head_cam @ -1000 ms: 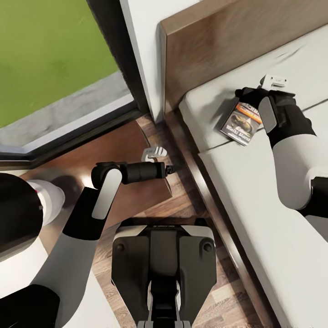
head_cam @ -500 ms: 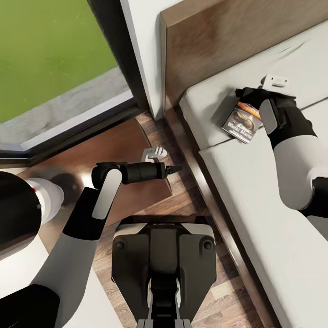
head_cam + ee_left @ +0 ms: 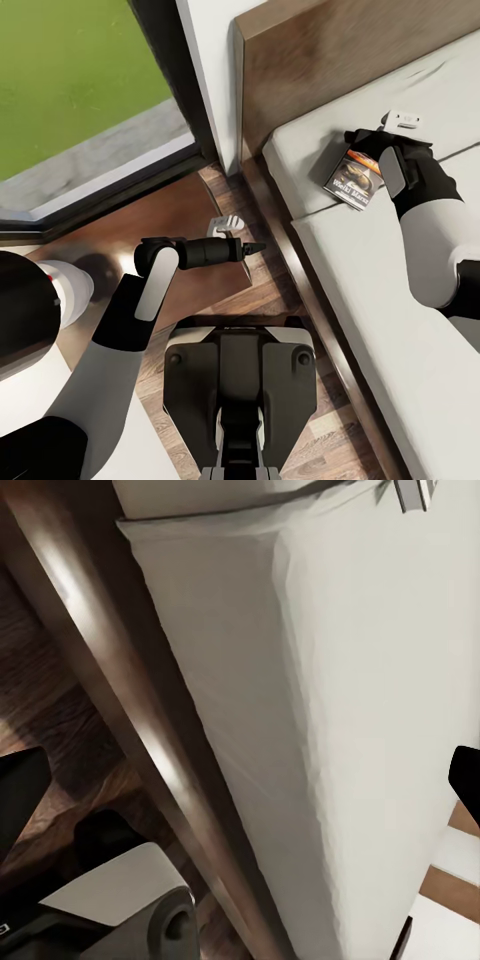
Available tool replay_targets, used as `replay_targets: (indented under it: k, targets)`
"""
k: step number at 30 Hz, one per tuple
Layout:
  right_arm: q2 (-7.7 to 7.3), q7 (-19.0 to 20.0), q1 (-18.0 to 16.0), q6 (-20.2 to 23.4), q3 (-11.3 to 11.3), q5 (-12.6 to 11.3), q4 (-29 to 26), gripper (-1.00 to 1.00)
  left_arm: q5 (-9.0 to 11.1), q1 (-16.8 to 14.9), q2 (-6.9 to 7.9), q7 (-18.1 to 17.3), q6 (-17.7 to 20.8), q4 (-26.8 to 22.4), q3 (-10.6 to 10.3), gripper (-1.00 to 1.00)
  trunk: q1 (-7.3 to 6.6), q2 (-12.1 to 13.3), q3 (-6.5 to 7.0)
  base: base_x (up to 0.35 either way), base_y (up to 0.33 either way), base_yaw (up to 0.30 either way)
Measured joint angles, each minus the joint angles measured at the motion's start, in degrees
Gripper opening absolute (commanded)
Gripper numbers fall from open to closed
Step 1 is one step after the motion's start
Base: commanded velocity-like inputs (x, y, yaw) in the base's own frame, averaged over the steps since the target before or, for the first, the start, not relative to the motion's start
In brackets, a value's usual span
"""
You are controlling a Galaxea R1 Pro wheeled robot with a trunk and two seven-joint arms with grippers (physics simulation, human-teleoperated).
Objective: In the bedroom, move the book from the bed onto either nightstand, and place the two sandals side by side next to the bed.
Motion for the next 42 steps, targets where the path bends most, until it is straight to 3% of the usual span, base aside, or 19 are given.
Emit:
replay_targets:
  k: [42]
  targets:
    - [-0.21,-0.3,0.0,3.9,0.0,0.0,-1.1,1.0,0.0,0.0,0.0,0.0,0.0,0.2,0.0,1.0,-0.01,0.0,0.0,0.0,0.0,0.0]
